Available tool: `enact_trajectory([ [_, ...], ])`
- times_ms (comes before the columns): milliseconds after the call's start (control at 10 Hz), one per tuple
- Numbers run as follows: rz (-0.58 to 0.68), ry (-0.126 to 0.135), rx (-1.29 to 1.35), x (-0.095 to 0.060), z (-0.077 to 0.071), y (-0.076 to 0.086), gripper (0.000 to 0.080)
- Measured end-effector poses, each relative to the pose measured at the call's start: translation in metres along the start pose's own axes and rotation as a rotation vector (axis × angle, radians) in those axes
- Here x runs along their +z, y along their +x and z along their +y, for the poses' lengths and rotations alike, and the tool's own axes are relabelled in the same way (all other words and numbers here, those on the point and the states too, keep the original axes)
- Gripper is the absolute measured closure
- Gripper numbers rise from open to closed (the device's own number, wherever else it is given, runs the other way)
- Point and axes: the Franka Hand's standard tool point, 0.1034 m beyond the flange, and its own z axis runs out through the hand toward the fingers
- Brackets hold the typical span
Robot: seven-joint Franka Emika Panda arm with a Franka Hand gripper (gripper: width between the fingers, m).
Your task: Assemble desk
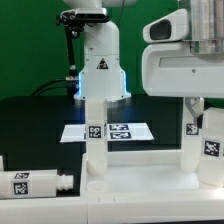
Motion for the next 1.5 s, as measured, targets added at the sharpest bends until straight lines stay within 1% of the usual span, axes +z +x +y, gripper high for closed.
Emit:
enact_trajectory([
  [100, 0.000, 0.006, 0.237, -0.0004, -0.0019, -0.0017, 0.0511],
  [200, -0.015, 0.031, 0.495, 0.0002, -0.0024, 0.0004, 0.0511],
  [300, -0.040, 0.045, 0.607, 0.0008, -0.0011, 0.0049, 0.0511],
  [400, -0.045, 0.045, 0.678, 0.0014, -0.0010, 0.0051, 0.0511],
  [600, -0.044, 0.044, 0.665, 0.0017, -0.0012, 0.0043, 0.0511],
  [700, -0.041, 0.042, 0.575, 0.0014, -0.0008, 0.0039, 0.0511],
  [800, -0.039, 0.044, 0.336, 0.0009, -0.0003, 0.0026, 0.0511],
  [900, -0.022, 0.067, 0.119, -0.0004, -0.0027, 0.0048, 0.0430],
  [1000, -0.019, 0.063, 0.097, 0.0006, -0.0019, 0.0050, 0.0430],
  [1100, -0.017, 0.064, 0.017, 0.0007, -0.0016, 0.0056, 0.0249],
  [1200, -0.014, 0.064, -0.055, 0.0007, -0.0013, 0.0060, 0.0170],
  [1300, -0.011, 0.064, -0.128, 0.0008, -0.0011, 0.0064, 0.0156],
  [1400, 0.002, 0.061, -0.272, 0.0000, -0.0019, 0.0065, 0.0156],
  [1500, 0.040, 0.063, -0.519, -0.0037, -0.0080, 0.0052, 0.0156],
])
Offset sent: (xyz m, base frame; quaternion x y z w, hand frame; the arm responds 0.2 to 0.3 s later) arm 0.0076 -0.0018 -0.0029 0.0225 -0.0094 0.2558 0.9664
